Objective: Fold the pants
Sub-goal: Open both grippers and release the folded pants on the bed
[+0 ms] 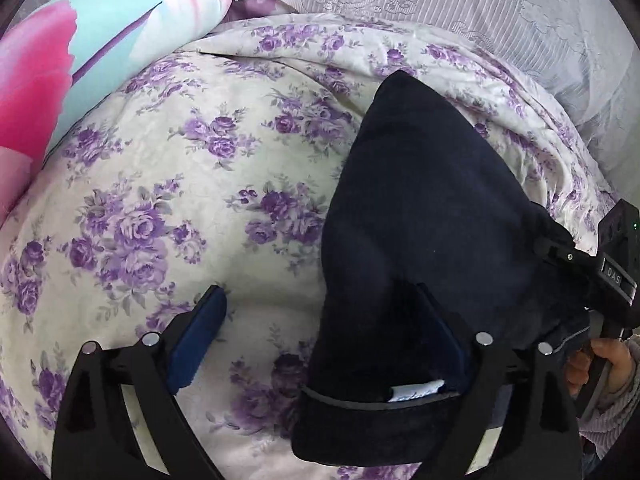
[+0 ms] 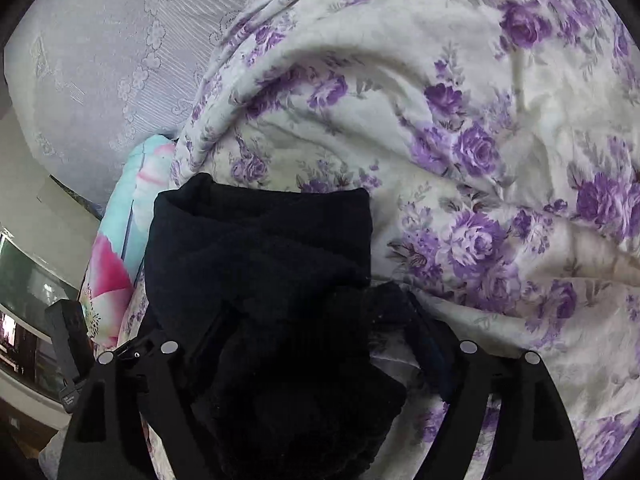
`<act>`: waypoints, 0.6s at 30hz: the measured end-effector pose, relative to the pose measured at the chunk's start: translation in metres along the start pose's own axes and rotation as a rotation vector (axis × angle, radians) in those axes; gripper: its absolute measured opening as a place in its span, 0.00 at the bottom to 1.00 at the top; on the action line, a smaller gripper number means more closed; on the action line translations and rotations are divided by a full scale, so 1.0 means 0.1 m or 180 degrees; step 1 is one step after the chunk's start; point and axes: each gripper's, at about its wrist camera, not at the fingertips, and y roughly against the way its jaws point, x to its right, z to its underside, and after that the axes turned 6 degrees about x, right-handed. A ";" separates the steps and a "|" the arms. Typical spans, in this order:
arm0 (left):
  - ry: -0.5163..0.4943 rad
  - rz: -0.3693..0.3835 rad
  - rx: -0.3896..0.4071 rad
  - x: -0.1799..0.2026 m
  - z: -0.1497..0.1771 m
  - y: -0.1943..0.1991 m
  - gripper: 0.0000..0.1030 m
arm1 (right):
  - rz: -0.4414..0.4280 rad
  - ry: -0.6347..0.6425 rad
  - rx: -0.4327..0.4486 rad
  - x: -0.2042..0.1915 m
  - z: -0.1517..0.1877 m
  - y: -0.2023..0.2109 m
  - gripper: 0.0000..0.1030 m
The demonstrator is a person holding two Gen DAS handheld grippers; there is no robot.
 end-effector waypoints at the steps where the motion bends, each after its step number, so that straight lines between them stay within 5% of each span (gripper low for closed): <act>1: -0.0014 -0.0013 -0.0039 0.01 -0.02 0.02 0.89 | 0.0077 0.0054 0.0057 -0.06 -0.01 0.10 0.81; 5: -0.0163 -0.0206 0.0030 0.11 -0.07 0.36 0.91 | 0.0439 0.0478 0.0709 -0.51 0.12 0.84 0.85; 7: -0.0290 -0.0320 0.0159 0.22 -0.04 0.63 0.95 | 0.0641 0.0890 0.0777 -0.79 0.33 1.02 0.95; 9: -0.0436 -0.0470 0.0264 0.36 0.01 0.90 0.95 | 0.0962 0.1177 0.0581 -0.95 0.56 0.93 0.96; 12: -0.0601 -0.0614 0.0407 0.60 0.09 1.29 0.95 | 0.1543 0.1114 -0.0254 -0.75 0.77 0.48 0.96; 13: -0.0633 -0.0624 0.0428 0.64 0.11 1.40 0.95 | 0.1591 0.1068 -0.0197 -0.77 0.79 0.52 0.94; 18: -0.0781 -0.0701 0.0692 0.95 0.28 2.15 0.95 | 0.1531 0.1216 0.1145 -1.49 0.94 1.80 0.96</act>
